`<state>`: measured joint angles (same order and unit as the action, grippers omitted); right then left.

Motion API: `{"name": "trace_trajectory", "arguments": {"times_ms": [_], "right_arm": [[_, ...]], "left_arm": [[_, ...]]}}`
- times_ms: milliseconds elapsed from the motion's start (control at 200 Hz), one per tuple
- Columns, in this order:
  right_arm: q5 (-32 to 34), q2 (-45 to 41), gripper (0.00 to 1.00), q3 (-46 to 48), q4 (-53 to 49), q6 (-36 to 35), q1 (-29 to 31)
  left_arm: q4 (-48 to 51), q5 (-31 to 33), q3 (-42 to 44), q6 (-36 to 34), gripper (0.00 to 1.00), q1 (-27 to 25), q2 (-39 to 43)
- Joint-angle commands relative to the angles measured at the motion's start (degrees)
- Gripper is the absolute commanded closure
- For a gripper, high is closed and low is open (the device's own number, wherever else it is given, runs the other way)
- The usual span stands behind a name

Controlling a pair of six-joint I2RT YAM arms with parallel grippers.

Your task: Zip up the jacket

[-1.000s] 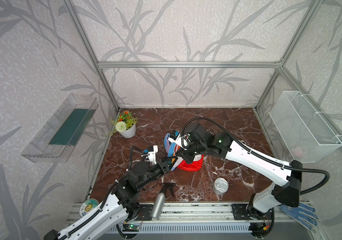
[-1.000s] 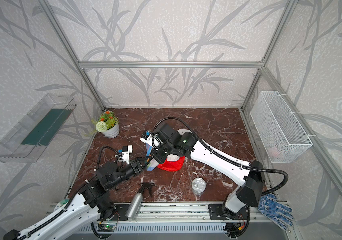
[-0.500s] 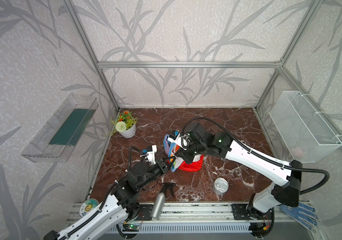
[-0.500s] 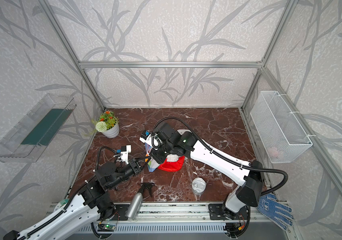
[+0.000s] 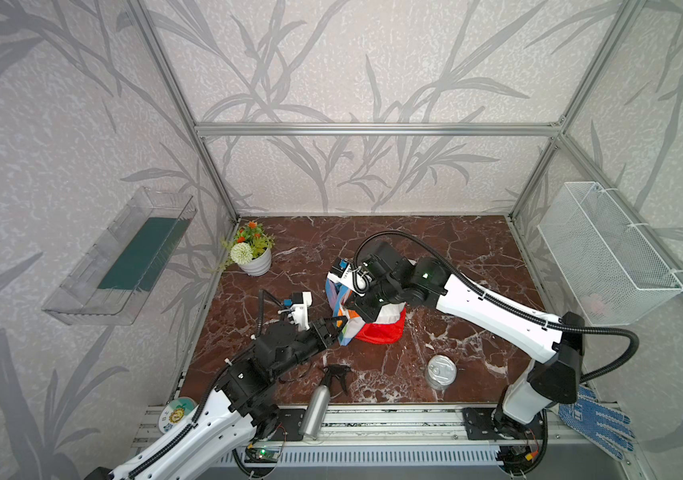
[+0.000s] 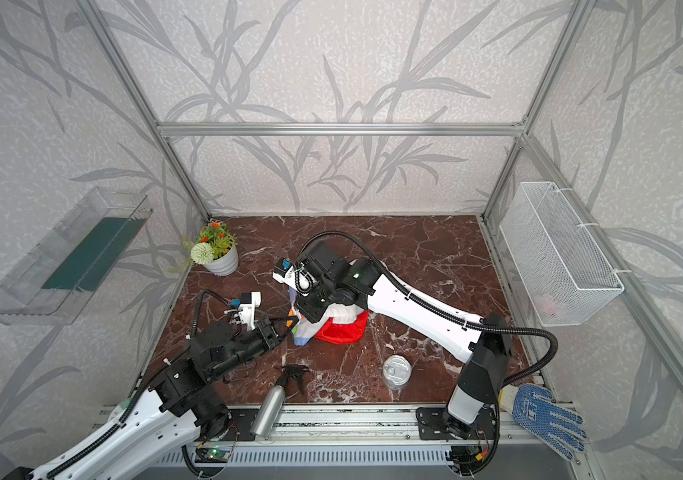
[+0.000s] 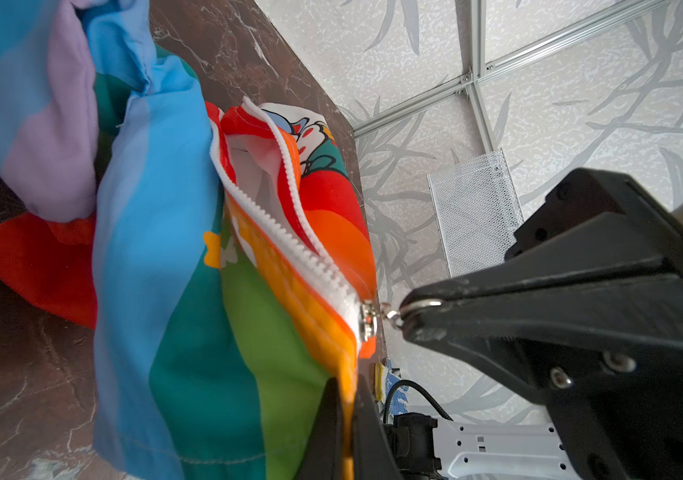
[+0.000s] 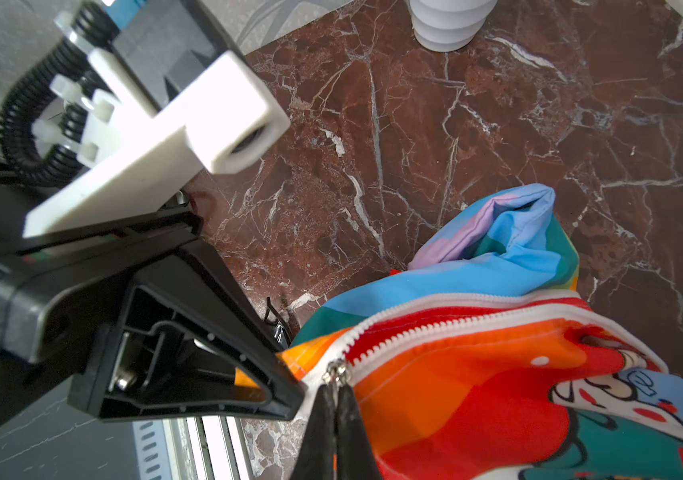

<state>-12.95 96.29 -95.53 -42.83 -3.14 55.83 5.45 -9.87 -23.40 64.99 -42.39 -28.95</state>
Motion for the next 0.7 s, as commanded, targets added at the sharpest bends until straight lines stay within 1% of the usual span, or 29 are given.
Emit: {"name": "trace_trajectory", "arguments": {"times_ms": [0,85,140,215,300,355,390,410,475,520,610,695], "right_arm": [[5.8,1.0,1.00,-3.7,2.3,-1.1,-2.0],[6.5,1.2,1.00,-4.6,2.5,-1.3,-2.8],[7.4,3.3,1.00,-5.4,2.1,-1.4,-3.4],[8.9,3.9,1.00,-6.2,1.2,-1.7,-4.4],[12.3,3.0,1.00,-6.6,1.1,-1.7,-5.8],[12.7,1.9,1.00,-7.2,1.0,-1.8,-7.5],[13.2,1.9,1.00,-7.4,0.9,-1.6,-8.9],[13.4,0.0,1.00,-7.6,1.0,-1.6,-9.6],[14.9,-1.6,1.00,-8.6,0.7,-1.6,-12.4],[15.9,-2.6,1.00,-9.5,0.4,-1.7,-14.4],[18.1,-4.4,1.00,-11.4,0.1,-1.7,-18.4],[19.3,-5.3,1.00,-14.5,0.2,-2.4,-22.5]], "left_arm": [[5.3,-1.8,-1.5,-1.1,1.00,0.0,0.5],[6.6,-1.8,-1.7,-1.1,1.00,0.1,0.9],[7.1,-1.8,-1.9,-1.3,1.00,0.2,1.3],[8.6,-1.9,-3.3,-2.7,1.00,0.2,0.8],[11.3,-2.9,-8.0,-7.9,1.00,1.1,-4.2],[11.5,-6.2,-12.4,-12.2,1.00,3.2,-9.9],[11.4,-9.9,-16.1,-14.9,1.00,6.1,-14.3],[11.5,-12.3,-17.9,-16.2,1.00,8.3,-16.8],[11.8,-20.7,-26.0,-20.9,1.00,14.0,-25.8],[14.2,-24.3,-33.0,-24.9,1.00,17.1,-31.7],[22.1,-28.6,-49.2,-35.1,1.00,20.8,-43.7],[27.4,-32.0,-63.6,-42.0,1.00,22.3,-53.3]]}}
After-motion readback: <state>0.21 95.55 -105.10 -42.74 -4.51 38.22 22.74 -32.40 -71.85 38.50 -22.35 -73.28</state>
